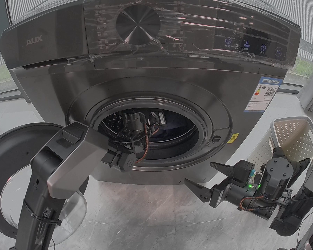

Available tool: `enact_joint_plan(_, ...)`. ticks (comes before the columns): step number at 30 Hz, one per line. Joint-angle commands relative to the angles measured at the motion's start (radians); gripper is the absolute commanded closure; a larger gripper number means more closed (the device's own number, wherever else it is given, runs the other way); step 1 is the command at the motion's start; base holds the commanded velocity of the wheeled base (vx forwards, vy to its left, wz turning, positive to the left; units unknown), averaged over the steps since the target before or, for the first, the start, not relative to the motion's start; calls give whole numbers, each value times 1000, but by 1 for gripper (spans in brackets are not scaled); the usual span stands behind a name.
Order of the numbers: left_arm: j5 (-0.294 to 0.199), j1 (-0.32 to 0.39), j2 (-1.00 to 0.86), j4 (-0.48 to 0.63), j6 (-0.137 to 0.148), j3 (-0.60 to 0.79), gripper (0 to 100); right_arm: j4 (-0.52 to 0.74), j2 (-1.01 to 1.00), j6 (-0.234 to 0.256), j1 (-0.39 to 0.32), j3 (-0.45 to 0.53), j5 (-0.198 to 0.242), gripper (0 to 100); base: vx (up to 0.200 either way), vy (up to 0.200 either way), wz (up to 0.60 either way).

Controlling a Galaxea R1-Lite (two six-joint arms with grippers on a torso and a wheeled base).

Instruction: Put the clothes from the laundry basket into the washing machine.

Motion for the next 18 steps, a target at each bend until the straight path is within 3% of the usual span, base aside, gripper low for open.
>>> enact_joint_plan(1,6,30,106,-7,-1,-137,100,-1,1,1,-1,1,0,0,0,0,0)
enact_joint_plan(16,18,43,123,-15,2,-120,100,-1,7,1,-1,3,0,0,0,0,0)
enact_joint_plan(17,18,39,118,-13,-3,-120,0,-1,7,-1,-2,1,0,0,0,0,0)
enact_joint_plan(18,18,34,113,-10,-4,-116,0,-1,7,-1,-4,1,0,0,0,0,0)
